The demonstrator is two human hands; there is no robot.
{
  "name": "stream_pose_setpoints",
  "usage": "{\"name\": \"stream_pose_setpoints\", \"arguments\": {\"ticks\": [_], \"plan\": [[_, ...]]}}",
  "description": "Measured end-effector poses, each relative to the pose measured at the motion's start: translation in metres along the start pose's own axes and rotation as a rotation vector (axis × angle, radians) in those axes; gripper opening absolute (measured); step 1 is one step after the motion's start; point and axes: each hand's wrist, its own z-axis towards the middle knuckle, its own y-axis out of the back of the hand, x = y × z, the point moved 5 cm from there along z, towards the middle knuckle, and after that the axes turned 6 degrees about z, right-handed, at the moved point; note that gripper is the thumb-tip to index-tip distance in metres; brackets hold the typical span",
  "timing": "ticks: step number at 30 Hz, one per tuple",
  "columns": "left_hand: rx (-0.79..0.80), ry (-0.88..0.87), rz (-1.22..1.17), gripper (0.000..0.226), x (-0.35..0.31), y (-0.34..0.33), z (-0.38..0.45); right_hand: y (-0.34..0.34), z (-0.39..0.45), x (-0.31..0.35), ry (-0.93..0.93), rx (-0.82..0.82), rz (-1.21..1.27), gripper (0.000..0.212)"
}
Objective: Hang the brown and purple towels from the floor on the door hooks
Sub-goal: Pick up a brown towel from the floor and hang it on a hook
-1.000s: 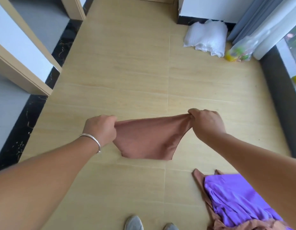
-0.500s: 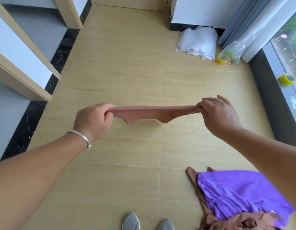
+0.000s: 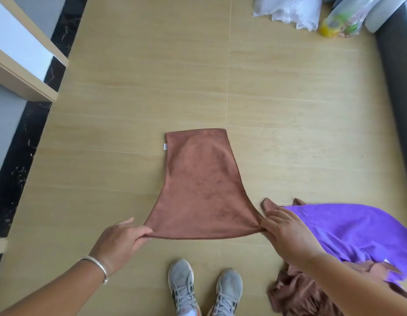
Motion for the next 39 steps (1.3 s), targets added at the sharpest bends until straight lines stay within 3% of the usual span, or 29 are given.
{"name": "stream_pose_setpoints", "arguments": {"ticks": [2,5,7,11,14,21,25,28,32,35,39], "plan": [[0.058,0.015,-0.025,0.031,0.003,-0.031,-0.002,-0.031,-0.002,-0.004,-0.017,0.042,0.019,0.019],[0.171,0.118,-0.087,0.007,0.019,-0.082,0.001,-0.076,-0.001,-0.014,-0.032,0.107,0.033,0.02],[0.211,0.184,-0.136,0.011,0.03,-0.11,0.01,-0.099,0.008,-0.025,-0.073,0.13,0.049,0.018],[0.101,0.355,-0.198,0.005,0.057,-0.154,0.057,-0.136,0.056,-0.058,-0.172,0.075,0.052,0.013],[0.02,0.418,-0.236,0.004,0.089,-0.191,0.112,-0.169,0.114,-0.095,-0.266,0.054,0.05,0.022],[-0.218,0.452,-0.312,0.004,0.183,-0.274,0.277,-0.238,0.281,-0.19,-0.419,-0.235,0.16,0.027],[-0.292,0.494,-0.313,0.038,0.213,-0.322,0.339,-0.29,0.349,-0.227,-0.506,-0.28,0.173,0.035],[-0.409,0.304,-0.121,0.051,0.176,-0.336,0.319,-0.312,0.339,-0.213,-0.348,-0.317,0.093,0.049],[-0.117,0.062,0.116,0.063,0.106,-0.383,0.247,-0.357,0.272,-0.162,0.083,-0.132,-0.111,0.052],[0.036,0.023,0.255,0.072,0.098,-0.415,0.224,-0.379,0.255,-0.163,0.108,0.028,-0.19,0.06],[-0.01,-0.008,0.352,0.075,0.127,-0.414,0.268,-0.37,0.304,-0.186,0.063,0.065,-0.245,0.066]]}}
